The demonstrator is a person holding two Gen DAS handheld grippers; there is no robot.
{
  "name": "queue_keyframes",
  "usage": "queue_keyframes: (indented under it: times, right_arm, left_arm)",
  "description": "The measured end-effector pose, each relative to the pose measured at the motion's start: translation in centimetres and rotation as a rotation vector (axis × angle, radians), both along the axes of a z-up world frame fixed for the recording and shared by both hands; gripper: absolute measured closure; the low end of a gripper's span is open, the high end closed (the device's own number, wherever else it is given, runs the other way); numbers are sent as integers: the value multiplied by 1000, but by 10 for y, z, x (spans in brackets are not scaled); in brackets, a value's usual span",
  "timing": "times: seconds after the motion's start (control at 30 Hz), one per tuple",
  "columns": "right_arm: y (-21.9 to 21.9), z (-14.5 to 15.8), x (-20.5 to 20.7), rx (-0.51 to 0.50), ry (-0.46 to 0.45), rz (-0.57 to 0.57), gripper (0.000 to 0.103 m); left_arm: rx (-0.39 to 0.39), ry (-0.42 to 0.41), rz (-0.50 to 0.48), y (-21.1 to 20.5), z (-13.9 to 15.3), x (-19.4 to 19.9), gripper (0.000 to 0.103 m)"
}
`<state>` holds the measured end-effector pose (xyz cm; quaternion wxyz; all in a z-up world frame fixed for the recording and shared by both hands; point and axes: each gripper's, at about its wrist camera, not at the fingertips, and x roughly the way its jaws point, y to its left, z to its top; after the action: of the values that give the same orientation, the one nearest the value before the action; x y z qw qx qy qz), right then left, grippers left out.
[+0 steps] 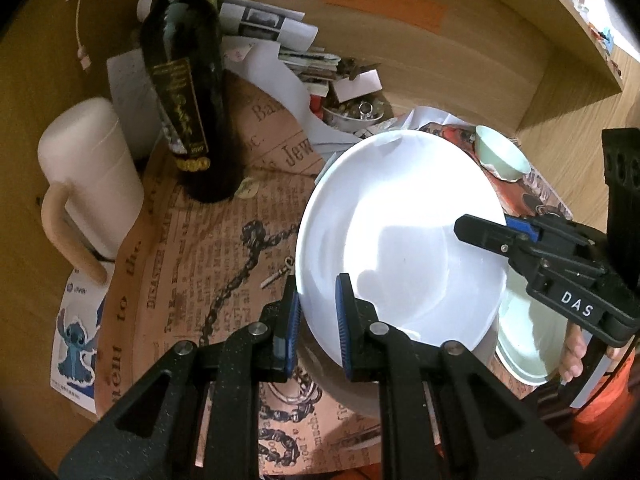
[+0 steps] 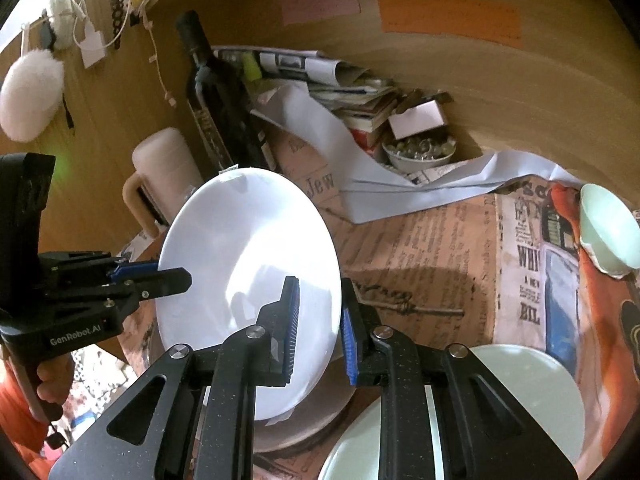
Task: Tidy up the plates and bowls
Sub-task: 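Carry the white dotted bowl with both grippers over the plate stack, then lower the white dotted bowl onto the pinkish-grey bowl and open both grippers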
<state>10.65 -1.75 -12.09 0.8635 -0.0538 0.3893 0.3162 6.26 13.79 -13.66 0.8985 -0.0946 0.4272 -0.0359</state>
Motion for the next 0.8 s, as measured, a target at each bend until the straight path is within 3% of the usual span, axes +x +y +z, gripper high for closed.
queue_keyframes:
  times: [0.47,0.8]
  right_arm:
    - [6,-11,-5,-40,24,27,84]
    - [21,-19,-18,-197,-86,47,84]
  left_arm:
    - [3,10,10,2,-7,-5,87]
    - [4,10,23,7,-15,-5,87]
